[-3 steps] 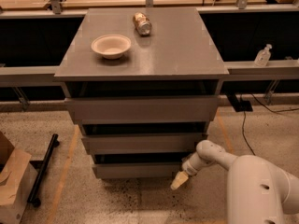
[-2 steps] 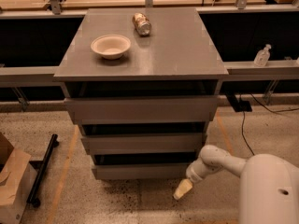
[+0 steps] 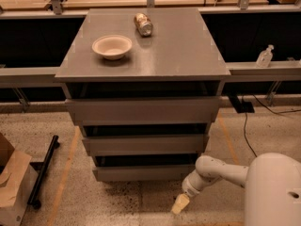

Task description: Open bottom drawer

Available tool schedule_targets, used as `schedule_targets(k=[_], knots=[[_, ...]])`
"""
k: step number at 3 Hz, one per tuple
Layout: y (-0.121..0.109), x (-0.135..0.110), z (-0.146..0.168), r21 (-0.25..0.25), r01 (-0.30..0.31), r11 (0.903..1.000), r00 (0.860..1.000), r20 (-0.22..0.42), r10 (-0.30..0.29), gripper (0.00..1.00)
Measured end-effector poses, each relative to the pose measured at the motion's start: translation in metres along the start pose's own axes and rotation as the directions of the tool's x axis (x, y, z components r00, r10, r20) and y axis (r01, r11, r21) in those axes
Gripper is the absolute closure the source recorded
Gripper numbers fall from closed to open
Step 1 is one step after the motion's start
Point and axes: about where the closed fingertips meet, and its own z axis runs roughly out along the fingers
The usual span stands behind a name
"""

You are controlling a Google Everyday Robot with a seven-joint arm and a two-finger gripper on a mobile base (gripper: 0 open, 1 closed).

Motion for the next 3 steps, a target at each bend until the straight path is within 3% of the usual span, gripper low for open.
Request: schedule_targets(k=[1,2,3], knots=[[-0.003,-0.012,-0.009,0.04,0.055,0.9977,0.998,0.004,-0.055,0.0],[-0.022,-0.022,-0.019,0.092,0.101,0.9906,0.995,-0.008,-0.101,0.0],[-0.058,-0.027,-0.026,0.135,0.127,0.9826,0.992,-0.007,-0.127,0.0]])
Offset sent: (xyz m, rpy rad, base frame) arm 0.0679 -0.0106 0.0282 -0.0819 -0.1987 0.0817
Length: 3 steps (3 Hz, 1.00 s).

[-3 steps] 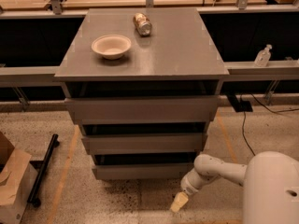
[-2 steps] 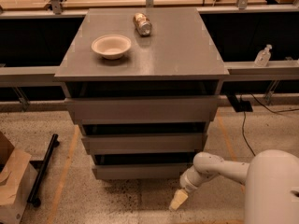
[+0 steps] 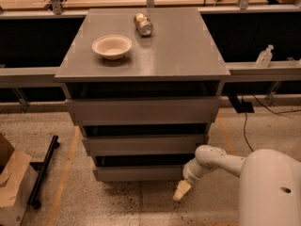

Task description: Open bottom drawer

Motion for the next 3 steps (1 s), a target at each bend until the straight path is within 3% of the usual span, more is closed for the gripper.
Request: schedule_targets(k=[1,2,3], knots=[[-0.034,0.0,0.003,0.026,0.011,0.9996,1.0,0.024,-0.012,0.0],[-0.064,-0.003,0.011,0.037,0.009,0.9993,0.996,0.087,-0.012,0.0],[-0.089,-0.008,0.026,0.031,0.01,0.9995,0.991,0.13,-0.014,0.0]])
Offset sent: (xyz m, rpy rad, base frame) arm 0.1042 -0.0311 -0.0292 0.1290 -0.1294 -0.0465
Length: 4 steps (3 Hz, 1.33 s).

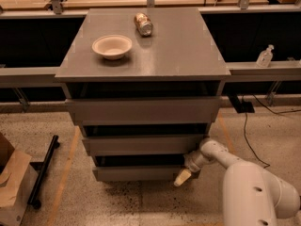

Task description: Open bottom drawer

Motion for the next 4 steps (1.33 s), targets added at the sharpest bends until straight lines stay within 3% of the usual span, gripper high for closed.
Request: schedule_targets(k=[1,2,3,4], knots=[[-0.015,0.002,0.021,-0.023,-0.023,0.9995,0.999,0.038,0.024,0.0],[-0.014,0.003,0.029,-0.047,-0.031,0.9984,0.999,0.026,0.032,0.18],[0.037,0.015,0.039,-0.148,-0.045,0.9879,0.998,-0.039,0.039,0.49],[0.083,0.022,0.015,-0.211,-0.1,0.9724,0.991,-0.113,0.077,0.73]])
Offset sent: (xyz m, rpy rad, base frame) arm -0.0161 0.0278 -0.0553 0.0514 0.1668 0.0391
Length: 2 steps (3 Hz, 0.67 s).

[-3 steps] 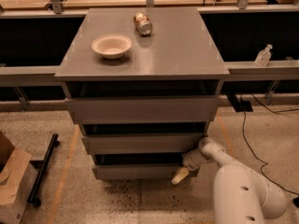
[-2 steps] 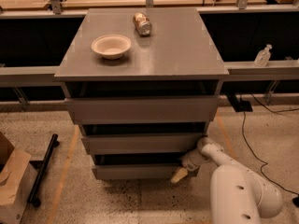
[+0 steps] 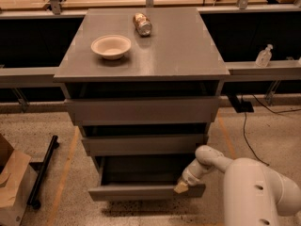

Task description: Open bottom drawer

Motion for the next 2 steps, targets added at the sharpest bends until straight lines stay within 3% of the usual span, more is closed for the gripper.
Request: schedule_targets(k=[1,2], knots=[[0.05,0.001,-0.004,-0.136,0.013,0.9906,0.997,-0.078,-0.024,0.71],[0.069,0.009,-0.005,-0.205,0.006,0.9788,0.994,-0.109,-0.029,0.47]])
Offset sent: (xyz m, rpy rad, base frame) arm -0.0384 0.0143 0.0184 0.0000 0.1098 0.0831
